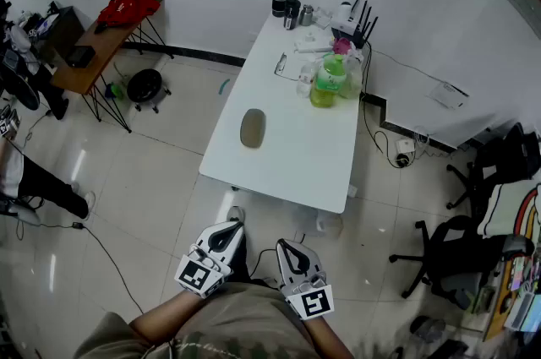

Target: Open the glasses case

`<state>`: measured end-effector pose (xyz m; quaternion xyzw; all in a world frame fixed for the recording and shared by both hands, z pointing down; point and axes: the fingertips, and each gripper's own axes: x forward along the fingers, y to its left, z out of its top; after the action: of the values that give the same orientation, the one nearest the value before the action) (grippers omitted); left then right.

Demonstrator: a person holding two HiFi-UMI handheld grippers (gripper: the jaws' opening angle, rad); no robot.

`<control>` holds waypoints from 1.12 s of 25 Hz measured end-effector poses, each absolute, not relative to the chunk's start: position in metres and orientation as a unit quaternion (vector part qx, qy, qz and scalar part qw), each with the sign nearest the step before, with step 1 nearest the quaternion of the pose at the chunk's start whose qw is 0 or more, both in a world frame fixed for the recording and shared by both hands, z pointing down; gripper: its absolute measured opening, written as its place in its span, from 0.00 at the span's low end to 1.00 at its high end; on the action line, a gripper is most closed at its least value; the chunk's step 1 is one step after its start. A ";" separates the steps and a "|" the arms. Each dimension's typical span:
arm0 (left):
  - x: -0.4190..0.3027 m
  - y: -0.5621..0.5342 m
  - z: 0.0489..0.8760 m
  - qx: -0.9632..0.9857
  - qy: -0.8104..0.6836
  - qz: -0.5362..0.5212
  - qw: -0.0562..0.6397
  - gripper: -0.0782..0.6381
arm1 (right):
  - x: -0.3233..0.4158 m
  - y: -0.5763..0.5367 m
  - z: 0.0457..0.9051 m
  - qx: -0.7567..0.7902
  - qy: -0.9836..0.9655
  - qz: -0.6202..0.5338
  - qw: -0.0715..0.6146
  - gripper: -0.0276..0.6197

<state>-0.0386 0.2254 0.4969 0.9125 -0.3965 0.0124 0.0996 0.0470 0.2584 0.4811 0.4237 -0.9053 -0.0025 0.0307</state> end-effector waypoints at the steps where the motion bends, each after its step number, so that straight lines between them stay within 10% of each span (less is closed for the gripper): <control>1: -0.045 0.206 0.492 0.913 -0.397 0.009 0.093 0.12 | 0.038 0.243 0.475 0.419 -0.908 -0.013 0.023 0.06; 28: -0.147 -0.094 0.490 0.918 -0.385 0.040 0.087 0.12 | -0.031 -0.072 0.471 0.482 -0.872 0.087 0.010 0.06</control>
<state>-0.1472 -0.0939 0.4899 0.9180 -0.3850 0.0401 0.0869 -0.0306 -0.0716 0.4712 0.4815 -0.8720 0.0873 0.0101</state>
